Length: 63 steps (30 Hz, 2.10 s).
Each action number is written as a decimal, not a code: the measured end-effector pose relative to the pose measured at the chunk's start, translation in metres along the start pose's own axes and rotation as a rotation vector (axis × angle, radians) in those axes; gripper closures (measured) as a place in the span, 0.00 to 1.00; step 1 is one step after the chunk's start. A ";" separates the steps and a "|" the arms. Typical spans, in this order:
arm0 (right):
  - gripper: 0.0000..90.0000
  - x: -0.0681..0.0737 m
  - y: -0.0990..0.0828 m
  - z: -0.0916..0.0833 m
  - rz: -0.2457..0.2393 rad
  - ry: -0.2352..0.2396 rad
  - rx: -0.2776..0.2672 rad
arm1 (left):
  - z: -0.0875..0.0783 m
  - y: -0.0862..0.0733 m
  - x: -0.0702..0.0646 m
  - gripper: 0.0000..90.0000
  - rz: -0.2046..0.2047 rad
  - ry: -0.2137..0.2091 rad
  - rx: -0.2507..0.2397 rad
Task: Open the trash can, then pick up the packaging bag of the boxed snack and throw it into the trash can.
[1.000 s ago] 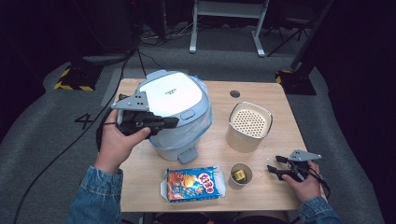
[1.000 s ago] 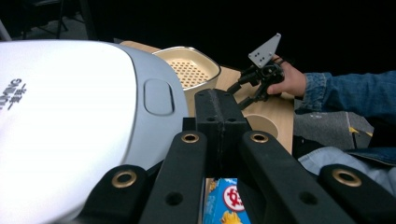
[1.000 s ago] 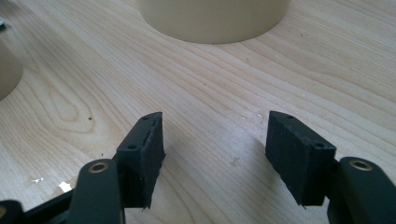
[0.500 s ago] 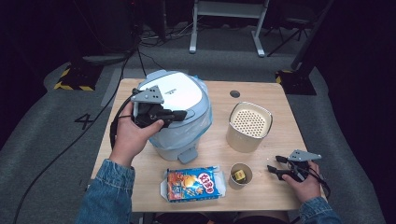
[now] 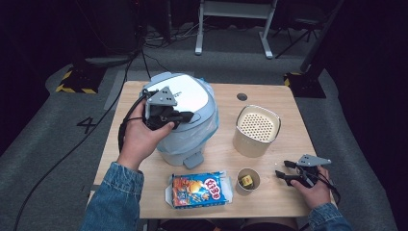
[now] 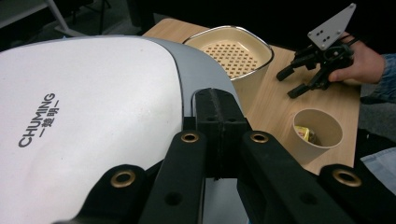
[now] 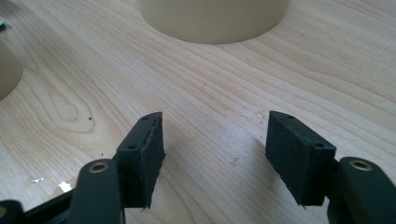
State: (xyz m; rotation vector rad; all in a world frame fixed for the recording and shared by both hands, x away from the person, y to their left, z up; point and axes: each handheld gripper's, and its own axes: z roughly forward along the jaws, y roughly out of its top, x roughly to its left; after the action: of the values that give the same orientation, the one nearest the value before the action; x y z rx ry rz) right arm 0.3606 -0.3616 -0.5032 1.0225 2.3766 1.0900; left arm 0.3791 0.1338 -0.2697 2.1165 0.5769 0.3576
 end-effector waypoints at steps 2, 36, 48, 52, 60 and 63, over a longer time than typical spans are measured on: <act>0.42 0.000 0.000 0.000 0.000 0.000 0.000 | 0.000 0.002 -0.003 1.00 0.015 0.014 0.021; 0.42 -0.001 0.000 0.000 0.001 0.003 -0.001 | -0.043 -0.054 -0.011 0.46 -0.063 -0.075 -0.163; 0.42 -0.001 0.000 0.000 -0.001 0.005 -0.001 | -0.059 -0.122 -0.006 0.37 -0.088 0.100 -0.093; 0.33 -0.002 0.001 0.001 -0.012 0.015 0.009 | -0.048 -0.148 0.003 0.35 -0.106 0.129 -0.071; 0.36 0.000 0.006 -0.003 -0.030 0.053 0.023 | -0.026 -0.198 0.012 0.35 -0.187 0.132 -0.015; 0.38 0.001 0.012 -0.008 -0.031 0.056 0.019 | -0.017 -0.217 0.015 0.35 -0.217 0.146 0.036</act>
State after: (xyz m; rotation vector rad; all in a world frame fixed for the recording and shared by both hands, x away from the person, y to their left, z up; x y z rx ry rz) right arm 0.3611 -0.3597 -0.4889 0.9699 2.4427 1.1006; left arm 0.3259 0.2617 -0.4388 2.0485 0.8957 0.3833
